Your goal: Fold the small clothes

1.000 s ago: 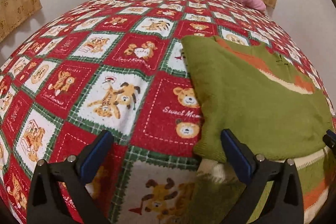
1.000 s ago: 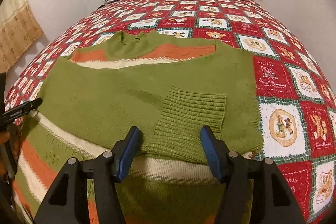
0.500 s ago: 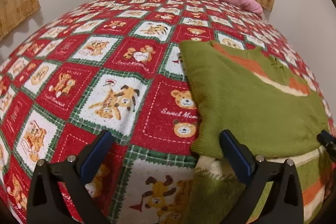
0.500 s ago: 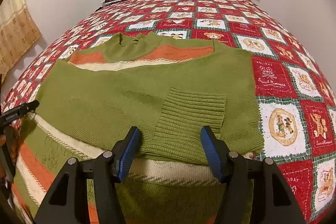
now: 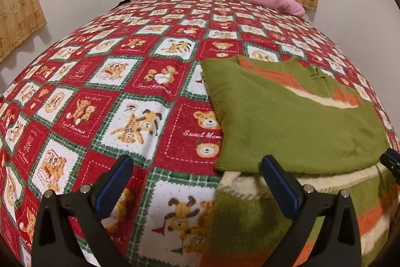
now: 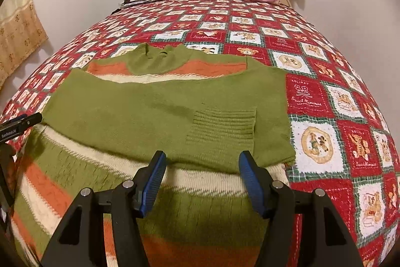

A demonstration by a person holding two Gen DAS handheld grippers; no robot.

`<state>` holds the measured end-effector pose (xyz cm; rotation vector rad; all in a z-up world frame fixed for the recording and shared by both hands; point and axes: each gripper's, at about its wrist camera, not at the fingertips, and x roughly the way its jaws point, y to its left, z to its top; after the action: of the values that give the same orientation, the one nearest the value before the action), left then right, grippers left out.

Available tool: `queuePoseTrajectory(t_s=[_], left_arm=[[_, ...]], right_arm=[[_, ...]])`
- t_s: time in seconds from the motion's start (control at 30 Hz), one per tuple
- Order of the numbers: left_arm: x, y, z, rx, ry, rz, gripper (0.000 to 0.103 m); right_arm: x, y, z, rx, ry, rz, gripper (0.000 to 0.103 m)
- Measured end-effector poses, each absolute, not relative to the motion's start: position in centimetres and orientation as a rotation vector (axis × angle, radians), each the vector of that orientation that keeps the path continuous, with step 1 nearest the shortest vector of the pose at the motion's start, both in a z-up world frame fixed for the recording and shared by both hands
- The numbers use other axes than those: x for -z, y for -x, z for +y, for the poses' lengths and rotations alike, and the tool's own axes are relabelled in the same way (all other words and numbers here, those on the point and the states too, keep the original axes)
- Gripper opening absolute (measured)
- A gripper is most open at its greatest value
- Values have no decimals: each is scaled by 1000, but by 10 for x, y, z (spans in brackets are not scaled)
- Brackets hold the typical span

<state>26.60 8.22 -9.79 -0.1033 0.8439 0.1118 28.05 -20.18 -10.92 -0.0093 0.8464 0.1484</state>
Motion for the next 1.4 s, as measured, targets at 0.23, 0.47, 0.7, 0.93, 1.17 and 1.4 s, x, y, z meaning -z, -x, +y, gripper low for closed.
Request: queuePoseTrajectory(t_s=[0.23, 0.47, 0.7, 0.93, 1.17, 1.4], left_arm=[[85, -252, 79, -77, 116, 823, 103], [76, -235, 69, -42, 85, 815, 103], [68, -204, 62, 9, 55, 806, 103], [66, -172, 58, 37, 20, 814, 103], [76, -130, 58, 59, 28, 838, 103], [90, -81, 83, 8, 35, 866, 103]], right_arm=[[108, -261, -203, -156, -11, 867, 62], [101, -235, -196, -197, -24, 871, 62], [96, -201, -181, -237, -10, 878, 63], [105, -169, -161, -275, 15, 908, 72], [110, -135, -147, -319, 46, 920, 72], [116, -108, -141, -329, 71, 928, 72]])
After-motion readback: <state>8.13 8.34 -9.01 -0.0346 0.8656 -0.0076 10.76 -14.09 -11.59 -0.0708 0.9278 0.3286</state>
